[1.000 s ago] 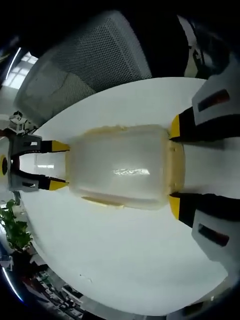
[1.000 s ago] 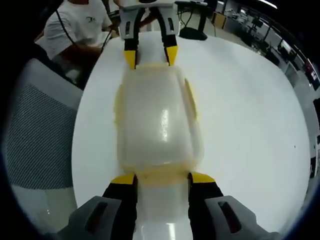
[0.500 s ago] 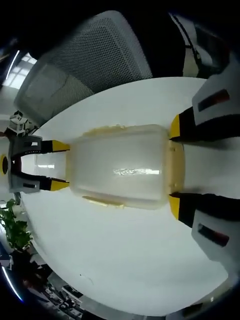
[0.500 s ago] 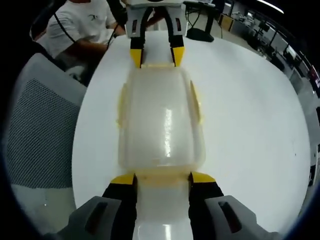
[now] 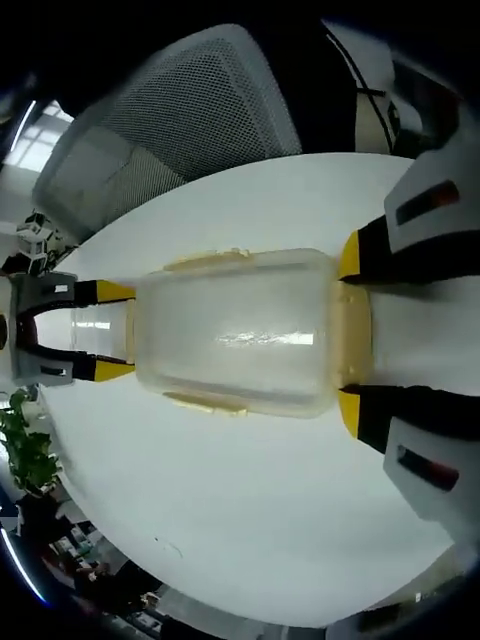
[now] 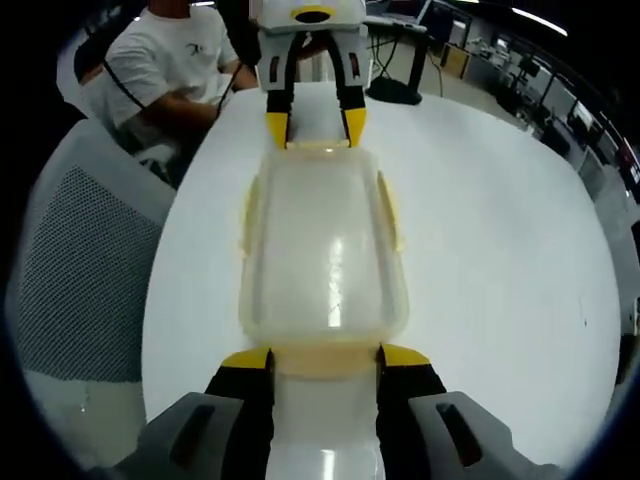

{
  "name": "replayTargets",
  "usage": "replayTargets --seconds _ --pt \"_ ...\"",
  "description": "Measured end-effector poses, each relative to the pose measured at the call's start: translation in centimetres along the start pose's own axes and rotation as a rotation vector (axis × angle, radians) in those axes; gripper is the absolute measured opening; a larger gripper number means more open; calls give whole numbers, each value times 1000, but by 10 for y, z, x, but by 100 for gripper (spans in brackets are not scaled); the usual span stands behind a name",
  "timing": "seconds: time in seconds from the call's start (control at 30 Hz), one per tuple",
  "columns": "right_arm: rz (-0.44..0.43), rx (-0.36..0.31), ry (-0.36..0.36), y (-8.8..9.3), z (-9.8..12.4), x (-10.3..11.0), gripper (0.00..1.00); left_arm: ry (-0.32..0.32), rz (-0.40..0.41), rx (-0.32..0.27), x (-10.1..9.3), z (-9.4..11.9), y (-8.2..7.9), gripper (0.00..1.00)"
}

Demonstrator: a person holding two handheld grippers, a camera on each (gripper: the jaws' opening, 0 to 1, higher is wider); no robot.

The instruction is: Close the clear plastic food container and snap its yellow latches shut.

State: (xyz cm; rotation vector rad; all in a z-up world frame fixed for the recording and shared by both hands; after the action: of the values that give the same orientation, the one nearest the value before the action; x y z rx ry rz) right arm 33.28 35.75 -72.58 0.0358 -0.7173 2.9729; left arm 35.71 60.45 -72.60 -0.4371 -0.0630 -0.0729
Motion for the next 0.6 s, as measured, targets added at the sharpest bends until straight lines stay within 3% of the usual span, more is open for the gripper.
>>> replayTargets --seconds 0.37,0.6 --pt "-5 -45 8 -2 31 1 38 1 -18 -5 6 24 -22 38" --pt "18 -36 28 -3 44 2 39 -14 -15 4 5 33 -35 38"
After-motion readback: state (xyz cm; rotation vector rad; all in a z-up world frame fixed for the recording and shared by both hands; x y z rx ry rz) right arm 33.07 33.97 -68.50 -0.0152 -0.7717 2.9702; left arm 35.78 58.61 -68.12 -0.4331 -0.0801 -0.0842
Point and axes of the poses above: the point that each gripper's makers call its tool centre point, and the gripper's own axes: z roughly backward along the fingers, x roughly to its left, y roughly out of its underside, the point moved 10 cm from there along z, roughly backward along the fingers, and after that the axes turned 3 degrees about -y, right-handed, at the moved point
